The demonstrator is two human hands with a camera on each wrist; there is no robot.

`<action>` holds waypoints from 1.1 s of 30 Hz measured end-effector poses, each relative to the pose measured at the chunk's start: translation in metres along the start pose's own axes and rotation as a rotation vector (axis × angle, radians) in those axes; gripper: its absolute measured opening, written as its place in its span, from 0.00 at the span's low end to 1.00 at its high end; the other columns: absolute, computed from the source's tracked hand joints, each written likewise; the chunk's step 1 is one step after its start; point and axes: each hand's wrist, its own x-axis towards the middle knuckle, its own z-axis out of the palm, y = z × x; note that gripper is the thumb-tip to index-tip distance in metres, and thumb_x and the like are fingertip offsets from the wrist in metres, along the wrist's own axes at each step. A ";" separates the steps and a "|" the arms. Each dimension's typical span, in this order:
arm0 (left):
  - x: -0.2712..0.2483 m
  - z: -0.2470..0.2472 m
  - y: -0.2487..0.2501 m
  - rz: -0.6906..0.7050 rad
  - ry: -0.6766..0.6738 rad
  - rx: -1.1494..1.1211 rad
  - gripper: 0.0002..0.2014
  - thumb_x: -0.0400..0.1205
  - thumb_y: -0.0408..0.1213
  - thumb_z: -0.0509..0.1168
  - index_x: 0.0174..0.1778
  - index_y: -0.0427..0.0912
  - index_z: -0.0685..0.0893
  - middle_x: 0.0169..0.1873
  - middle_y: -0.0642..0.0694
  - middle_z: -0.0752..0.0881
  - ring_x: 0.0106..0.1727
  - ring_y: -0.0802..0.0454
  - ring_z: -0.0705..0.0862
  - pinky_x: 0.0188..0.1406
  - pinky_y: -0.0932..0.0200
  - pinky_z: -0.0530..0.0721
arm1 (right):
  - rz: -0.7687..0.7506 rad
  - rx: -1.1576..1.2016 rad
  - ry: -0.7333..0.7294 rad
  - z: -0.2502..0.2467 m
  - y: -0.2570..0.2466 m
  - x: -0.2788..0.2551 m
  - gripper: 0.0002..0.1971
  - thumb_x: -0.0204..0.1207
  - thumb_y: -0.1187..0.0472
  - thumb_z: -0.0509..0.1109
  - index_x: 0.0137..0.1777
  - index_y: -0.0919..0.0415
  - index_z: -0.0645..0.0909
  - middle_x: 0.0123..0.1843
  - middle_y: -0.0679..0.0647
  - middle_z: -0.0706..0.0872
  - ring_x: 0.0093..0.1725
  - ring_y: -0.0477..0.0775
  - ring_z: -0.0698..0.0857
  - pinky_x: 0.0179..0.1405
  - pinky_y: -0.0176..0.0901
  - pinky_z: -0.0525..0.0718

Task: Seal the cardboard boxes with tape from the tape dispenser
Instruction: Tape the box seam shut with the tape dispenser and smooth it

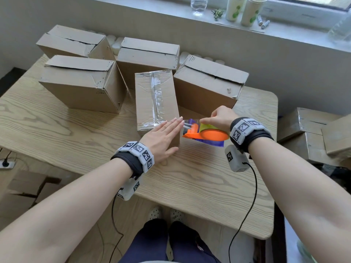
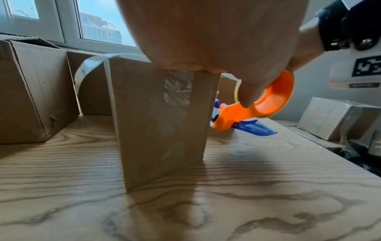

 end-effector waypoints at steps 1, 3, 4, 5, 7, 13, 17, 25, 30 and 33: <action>0.000 0.001 -0.001 0.006 0.005 0.004 0.40 0.84 0.53 0.54 0.81 0.46 0.35 0.81 0.53 0.35 0.81 0.60 0.35 0.81 0.58 0.37 | 0.008 0.003 0.007 0.000 0.003 -0.001 0.23 0.69 0.38 0.72 0.26 0.57 0.78 0.29 0.52 0.80 0.35 0.54 0.80 0.26 0.40 0.70; 0.000 0.002 -0.004 0.021 0.011 0.002 0.40 0.83 0.53 0.55 0.81 0.47 0.35 0.80 0.54 0.35 0.81 0.60 0.36 0.81 0.59 0.37 | 0.020 0.021 0.017 0.001 0.007 -0.005 0.27 0.66 0.35 0.73 0.23 0.57 0.73 0.26 0.52 0.78 0.30 0.53 0.77 0.25 0.41 0.69; -0.001 0.002 -0.006 0.032 0.014 0.001 0.40 0.83 0.52 0.55 0.81 0.48 0.35 0.80 0.54 0.35 0.81 0.60 0.36 0.81 0.59 0.37 | 0.022 0.027 0.021 0.000 0.008 -0.006 0.28 0.66 0.33 0.73 0.22 0.57 0.73 0.25 0.52 0.78 0.30 0.53 0.77 0.25 0.41 0.69; -0.001 0.002 -0.008 0.042 0.011 0.002 0.40 0.83 0.52 0.56 0.81 0.48 0.35 0.80 0.54 0.35 0.81 0.60 0.36 0.81 0.59 0.38 | 0.028 0.030 0.026 0.000 0.008 -0.007 0.29 0.65 0.32 0.73 0.22 0.57 0.72 0.26 0.52 0.78 0.29 0.53 0.77 0.26 0.41 0.70; -0.001 0.001 -0.011 0.061 0.008 -0.009 0.40 0.83 0.50 0.57 0.81 0.48 0.36 0.81 0.54 0.37 0.82 0.60 0.37 0.81 0.59 0.39 | 0.055 0.015 0.032 0.002 0.012 -0.008 0.30 0.63 0.30 0.72 0.23 0.57 0.72 0.26 0.54 0.78 0.30 0.54 0.77 0.27 0.42 0.70; -0.008 0.001 -0.022 0.102 0.015 -0.002 0.39 0.83 0.48 0.58 0.82 0.47 0.39 0.82 0.54 0.39 0.82 0.60 0.39 0.82 0.59 0.40 | 0.098 0.185 0.017 0.003 0.027 -0.018 0.22 0.74 0.44 0.70 0.45 0.67 0.87 0.42 0.59 0.84 0.42 0.56 0.80 0.41 0.43 0.74; -0.014 -0.003 -0.030 0.139 0.002 0.005 0.38 0.83 0.47 0.58 0.82 0.47 0.40 0.81 0.54 0.39 0.82 0.60 0.39 0.81 0.61 0.39 | 0.102 0.176 0.020 0.008 0.025 -0.028 0.20 0.74 0.42 0.70 0.44 0.60 0.86 0.42 0.55 0.84 0.46 0.57 0.83 0.44 0.44 0.78; -0.028 -0.014 -0.058 0.128 -0.015 -0.054 0.35 0.85 0.44 0.57 0.82 0.49 0.44 0.82 0.54 0.44 0.82 0.60 0.44 0.81 0.63 0.42 | 0.182 0.131 0.077 0.015 0.010 -0.050 0.27 0.69 0.35 0.72 0.27 0.60 0.76 0.27 0.54 0.77 0.31 0.55 0.75 0.31 0.43 0.70; -0.029 -0.022 -0.047 0.116 0.028 0.037 0.33 0.84 0.50 0.56 0.83 0.50 0.48 0.83 0.49 0.51 0.83 0.53 0.53 0.81 0.59 0.46 | 0.176 0.182 0.051 0.020 0.005 -0.053 0.22 0.75 0.44 0.69 0.44 0.67 0.85 0.44 0.60 0.85 0.41 0.56 0.80 0.40 0.43 0.75; -0.026 -0.025 -0.029 0.118 0.120 0.101 0.30 0.83 0.43 0.60 0.81 0.43 0.60 0.79 0.41 0.63 0.78 0.44 0.65 0.79 0.54 0.56 | 0.183 0.211 0.074 0.018 0.004 -0.059 0.23 0.76 0.47 0.69 0.55 0.69 0.85 0.54 0.62 0.86 0.48 0.59 0.82 0.47 0.45 0.78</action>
